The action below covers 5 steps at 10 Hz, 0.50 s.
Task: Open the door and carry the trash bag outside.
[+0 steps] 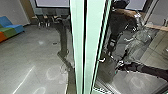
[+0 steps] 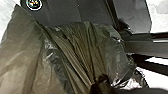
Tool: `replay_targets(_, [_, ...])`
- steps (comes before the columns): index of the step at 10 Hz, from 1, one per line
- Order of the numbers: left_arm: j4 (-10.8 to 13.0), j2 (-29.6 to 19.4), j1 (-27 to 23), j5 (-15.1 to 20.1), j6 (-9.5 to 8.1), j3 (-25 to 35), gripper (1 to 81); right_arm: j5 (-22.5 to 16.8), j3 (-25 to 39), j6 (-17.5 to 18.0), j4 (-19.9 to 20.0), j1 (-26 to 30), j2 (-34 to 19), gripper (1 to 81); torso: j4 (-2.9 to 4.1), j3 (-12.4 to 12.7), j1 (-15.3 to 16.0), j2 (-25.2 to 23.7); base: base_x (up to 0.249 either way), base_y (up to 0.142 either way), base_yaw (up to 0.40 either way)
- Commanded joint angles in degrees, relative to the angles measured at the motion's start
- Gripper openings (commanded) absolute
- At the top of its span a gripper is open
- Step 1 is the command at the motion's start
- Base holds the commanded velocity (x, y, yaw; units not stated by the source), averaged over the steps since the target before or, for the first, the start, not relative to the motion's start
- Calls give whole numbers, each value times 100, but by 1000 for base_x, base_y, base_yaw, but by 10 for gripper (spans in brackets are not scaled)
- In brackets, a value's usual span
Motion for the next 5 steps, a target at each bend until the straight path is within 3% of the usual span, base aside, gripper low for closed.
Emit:
replay_targets(1, [-42,12,-125,381,-21,18,10,-96,-279,1,-1901,1346,-317,811,0,0,0,0,0,0,0])
replay_targets(2, [-33,29,-142,381,-21,18,10,-114,-155,213,-2204,1363,-440,811,0,0,0,0,0,0,0])
replay_targets(5, [-33,56,-142,390,-21,18,10,-219,-207,215,-2451,1346,-503,811,0,-2,0,0,0,0,0])
